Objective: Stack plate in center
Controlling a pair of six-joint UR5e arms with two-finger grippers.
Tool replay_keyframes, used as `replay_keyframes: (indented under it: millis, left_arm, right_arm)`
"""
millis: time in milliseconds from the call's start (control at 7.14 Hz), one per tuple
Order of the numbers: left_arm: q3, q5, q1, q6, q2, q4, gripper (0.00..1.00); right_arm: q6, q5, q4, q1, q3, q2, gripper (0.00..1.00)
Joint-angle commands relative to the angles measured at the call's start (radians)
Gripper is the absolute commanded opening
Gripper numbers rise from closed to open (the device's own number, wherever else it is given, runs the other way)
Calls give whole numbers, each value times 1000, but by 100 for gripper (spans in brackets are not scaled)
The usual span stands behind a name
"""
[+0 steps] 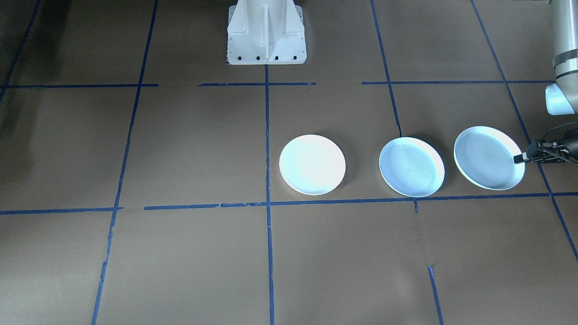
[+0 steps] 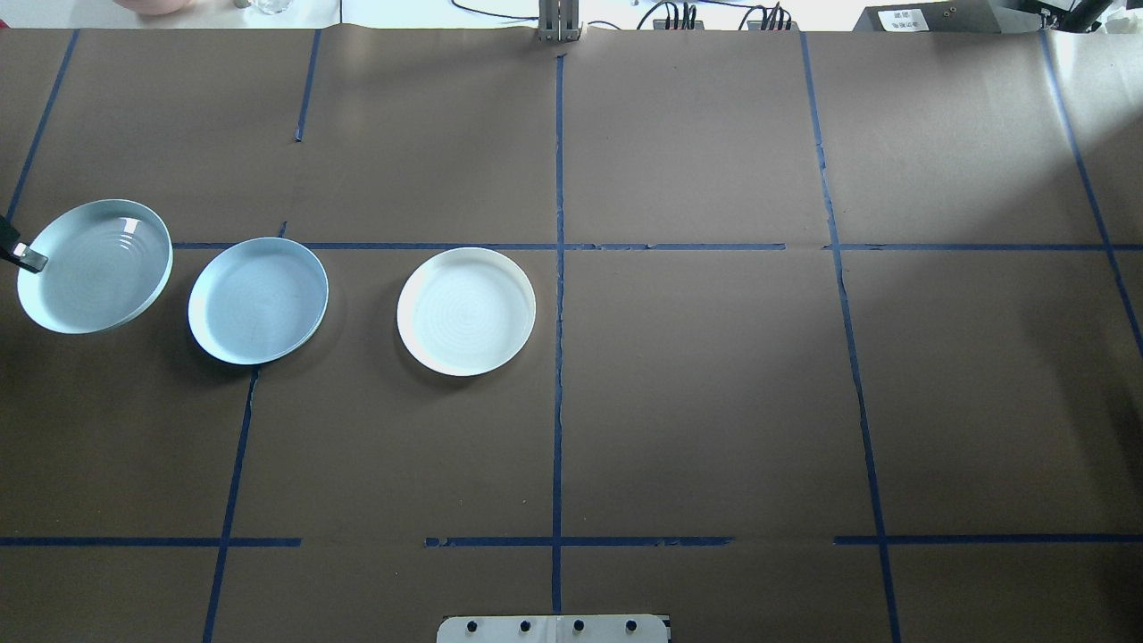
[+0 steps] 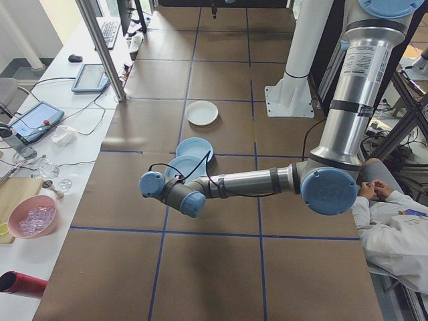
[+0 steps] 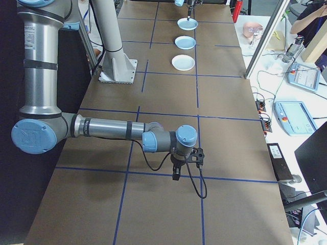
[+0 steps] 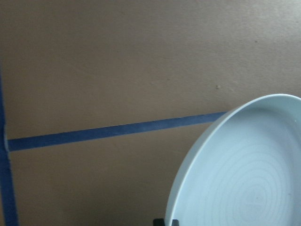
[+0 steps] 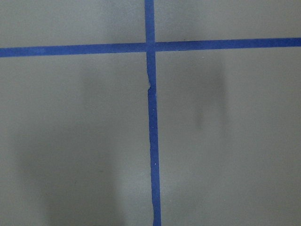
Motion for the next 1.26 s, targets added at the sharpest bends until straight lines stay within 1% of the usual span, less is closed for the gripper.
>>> replay_keyframes:
  millis: [0,140,420,560,700,840,980,1120]
  left_arm:
    - [-4,-42,87,-69,-51,-13,0]
    - [-7,-43,112,-109,-71,-15,0]
    - [2,-39,159,-112,-97,-12,0]
    - [7,-37,160,-130,-100,-9,0]
    - [7,-36,160,-205,-117,-13,0]
    - [8,-30,160,-216,-117,-12,0]
    - [42,-16,163,-233,-140,-12,0]
    - [45,-14,178,-233,-146,-12,0]
  right_arm:
    - [0,0,0,0,0,0,100]
    - [0,0,0,0,0,0,100]
    - [0,0,0,0,0,0,100]
    - [0,0,0,0,0,0,100]
    - [0,0,0,0,0,0,100]
    - [0,0,0,0,0,0,100]
    - [0,0,0,0,0,0,100]
    - [0,0,0,0,0,0,100]
